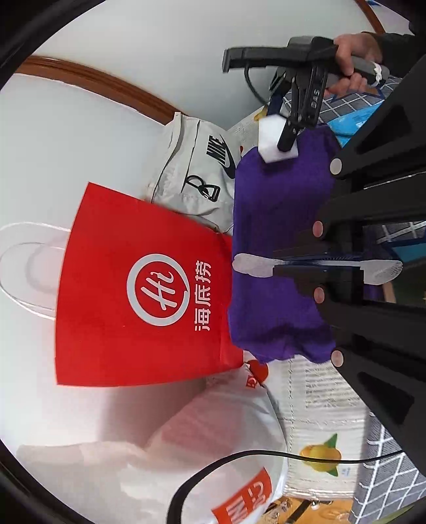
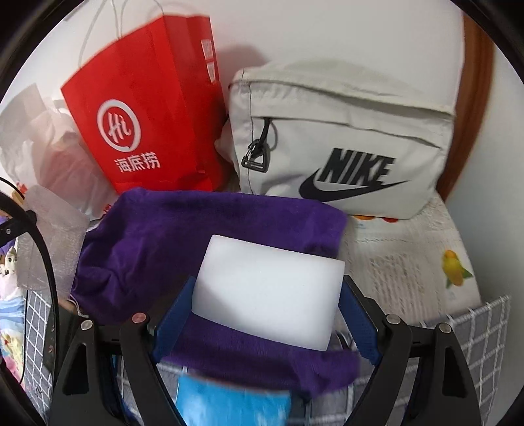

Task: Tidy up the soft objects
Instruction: 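Place the sponge on the purple towel with the right tool while the left tool places the mesh bag there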

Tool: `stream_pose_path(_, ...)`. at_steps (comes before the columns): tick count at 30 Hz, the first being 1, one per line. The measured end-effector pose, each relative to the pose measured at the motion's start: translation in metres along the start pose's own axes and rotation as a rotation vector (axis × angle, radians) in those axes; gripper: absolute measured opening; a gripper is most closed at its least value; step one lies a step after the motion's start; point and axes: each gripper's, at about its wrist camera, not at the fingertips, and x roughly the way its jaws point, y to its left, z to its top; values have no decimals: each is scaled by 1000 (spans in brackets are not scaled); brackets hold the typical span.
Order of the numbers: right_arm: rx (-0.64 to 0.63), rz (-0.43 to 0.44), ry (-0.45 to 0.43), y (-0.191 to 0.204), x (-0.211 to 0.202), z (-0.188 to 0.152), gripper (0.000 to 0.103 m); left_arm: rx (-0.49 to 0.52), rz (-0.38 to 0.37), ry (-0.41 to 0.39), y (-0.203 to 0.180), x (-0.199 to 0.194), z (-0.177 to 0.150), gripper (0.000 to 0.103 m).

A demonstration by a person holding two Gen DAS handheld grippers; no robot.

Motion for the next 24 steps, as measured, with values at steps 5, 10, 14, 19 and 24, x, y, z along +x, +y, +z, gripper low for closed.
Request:
stream_pose_path(5, -34, 14, 43, 8, 35, 15, 86, -6, -5, 15, 3, 17, 5, 3)
stream_pose_path(10, -39, 51, 124, 8, 79, 26, 86, -12, -13, 44, 5, 33, 12, 3)
stream_pose_path(14, 0, 71, 197, 1, 102, 26, 86, -21, -31, 26, 6, 40, 17, 3)
stream_pose_path(19, -30, 65, 244, 4, 110, 27, 87, -24, -51, 31, 4, 51, 24, 3)
stream_pose_path(24, -74, 32, 237, 9, 101, 24, 90, -47, -82, 48, 6, 69, 31, 3)
